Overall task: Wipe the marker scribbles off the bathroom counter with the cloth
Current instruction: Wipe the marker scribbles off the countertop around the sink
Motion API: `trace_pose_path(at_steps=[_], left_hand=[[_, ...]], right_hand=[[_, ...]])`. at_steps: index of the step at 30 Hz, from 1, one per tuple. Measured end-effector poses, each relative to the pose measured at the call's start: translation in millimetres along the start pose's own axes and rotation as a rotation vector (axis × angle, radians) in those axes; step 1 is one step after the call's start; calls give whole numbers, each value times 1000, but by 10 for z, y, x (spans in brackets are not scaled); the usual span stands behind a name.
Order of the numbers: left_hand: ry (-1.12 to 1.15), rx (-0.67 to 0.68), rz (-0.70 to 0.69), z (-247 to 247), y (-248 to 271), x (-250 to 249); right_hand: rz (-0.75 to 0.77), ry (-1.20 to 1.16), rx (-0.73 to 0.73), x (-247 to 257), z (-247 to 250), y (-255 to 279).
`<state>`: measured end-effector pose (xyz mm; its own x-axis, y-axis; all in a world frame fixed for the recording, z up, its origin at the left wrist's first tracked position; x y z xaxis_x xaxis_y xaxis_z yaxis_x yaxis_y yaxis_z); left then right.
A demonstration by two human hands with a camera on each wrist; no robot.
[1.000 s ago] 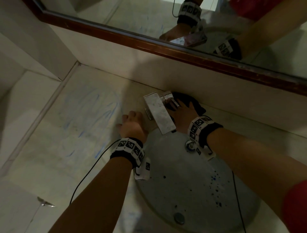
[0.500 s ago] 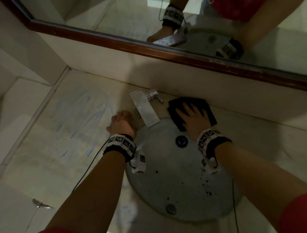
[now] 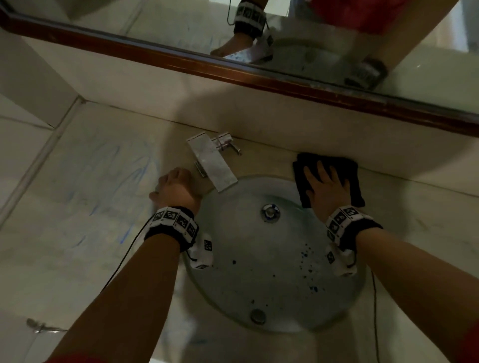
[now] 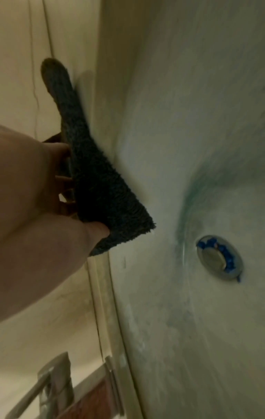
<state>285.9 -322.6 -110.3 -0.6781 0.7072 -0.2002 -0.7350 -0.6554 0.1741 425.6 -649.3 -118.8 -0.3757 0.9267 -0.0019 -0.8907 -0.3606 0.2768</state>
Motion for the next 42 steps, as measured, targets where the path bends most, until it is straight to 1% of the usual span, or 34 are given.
trace_pose_path(at_steps=[4,6,12,14,16,20,23,27,30,32,34,38,42], left_hand=[[-10,-20,-55,2,19,21],[0,-25,-60,-1,21,29],[-13,-41,-89,-2,39,41],[-30,-44,-102,13,41,42],[-39,-35,-92,23,29,57],[-29,-38,-75,28,35,54],[-35,-26,-36,10,49,4],[-65,-15,1,-31,196,-96],[-70,-42,9,-51,430,-254],[-82,-18,13,-85,612,-373],[-41,30,-3,-140,786,-506],[6,75,-66,-258,1026,-852],[13,152,-204,-372,1139,-1308]], right_hand=[[22,7,22,339,43,-165],[47,10,21,533,42,-212],[204,24,-9,1278,105,-403],[235,25,-1,1427,110,-447],[245,24,6,1441,101,-470],[271,9,11,1333,98,-479],[278,-3,3,1168,67,-385],[213,21,51,732,9,-180],[160,7,97,415,17,-33],[125,-17,123,214,31,93],[92,-43,140,3,36,223],[16,-82,159,-429,24,508],[-69,-145,195,-845,-5,770]])
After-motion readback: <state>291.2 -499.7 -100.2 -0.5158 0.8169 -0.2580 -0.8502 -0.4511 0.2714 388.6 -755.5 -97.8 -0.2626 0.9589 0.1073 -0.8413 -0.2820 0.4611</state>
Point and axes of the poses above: each hand's wrist, its own y-axis away from the middle knuckle, its own z-axis out of the back of the hand, x = y × z, the point moved 2 cm from there along -y, towards the middle knuckle, and after that the axes turned 8 degrees about -x, right-handed, at the moved point
